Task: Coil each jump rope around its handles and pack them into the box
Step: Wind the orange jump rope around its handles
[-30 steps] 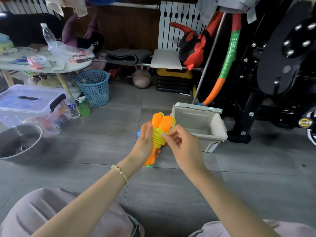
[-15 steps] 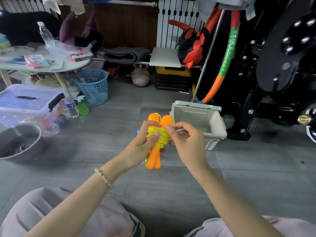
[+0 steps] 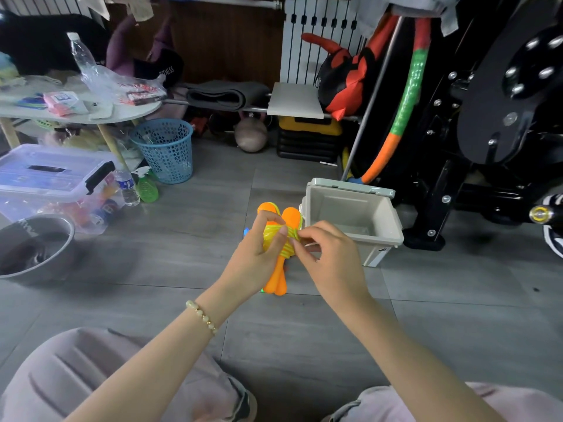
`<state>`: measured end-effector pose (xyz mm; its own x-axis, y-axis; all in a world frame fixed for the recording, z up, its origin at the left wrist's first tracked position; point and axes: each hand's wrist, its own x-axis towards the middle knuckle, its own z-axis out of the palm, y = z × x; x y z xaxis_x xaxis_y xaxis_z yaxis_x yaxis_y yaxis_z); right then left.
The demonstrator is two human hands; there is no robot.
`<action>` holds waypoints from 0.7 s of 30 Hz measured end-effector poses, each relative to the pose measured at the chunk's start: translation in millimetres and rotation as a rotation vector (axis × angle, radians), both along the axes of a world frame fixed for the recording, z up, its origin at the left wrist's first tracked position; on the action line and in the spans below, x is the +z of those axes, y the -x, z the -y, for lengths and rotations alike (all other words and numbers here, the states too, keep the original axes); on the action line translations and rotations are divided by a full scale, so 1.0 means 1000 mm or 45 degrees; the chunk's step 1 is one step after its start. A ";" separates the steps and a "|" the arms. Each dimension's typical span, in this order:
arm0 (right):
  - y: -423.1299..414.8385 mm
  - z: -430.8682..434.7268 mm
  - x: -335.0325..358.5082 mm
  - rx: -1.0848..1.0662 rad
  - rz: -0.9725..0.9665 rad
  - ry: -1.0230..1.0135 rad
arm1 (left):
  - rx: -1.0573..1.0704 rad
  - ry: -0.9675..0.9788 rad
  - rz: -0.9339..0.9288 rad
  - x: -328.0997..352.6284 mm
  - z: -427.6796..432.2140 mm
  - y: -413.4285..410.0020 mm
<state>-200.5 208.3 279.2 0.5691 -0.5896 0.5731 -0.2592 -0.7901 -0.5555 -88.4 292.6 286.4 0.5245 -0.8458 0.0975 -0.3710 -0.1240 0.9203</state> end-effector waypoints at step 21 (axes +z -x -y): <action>0.001 0.005 -0.013 0.028 -0.112 -0.034 | -0.040 -0.066 0.154 -0.020 0.000 -0.002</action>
<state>-201.3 203.5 266.1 0.6296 -0.5908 0.5045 -0.2904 -0.7813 -0.5525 -86.1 292.4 266.8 0.4849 -0.8671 0.1141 -0.4836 -0.1572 0.8611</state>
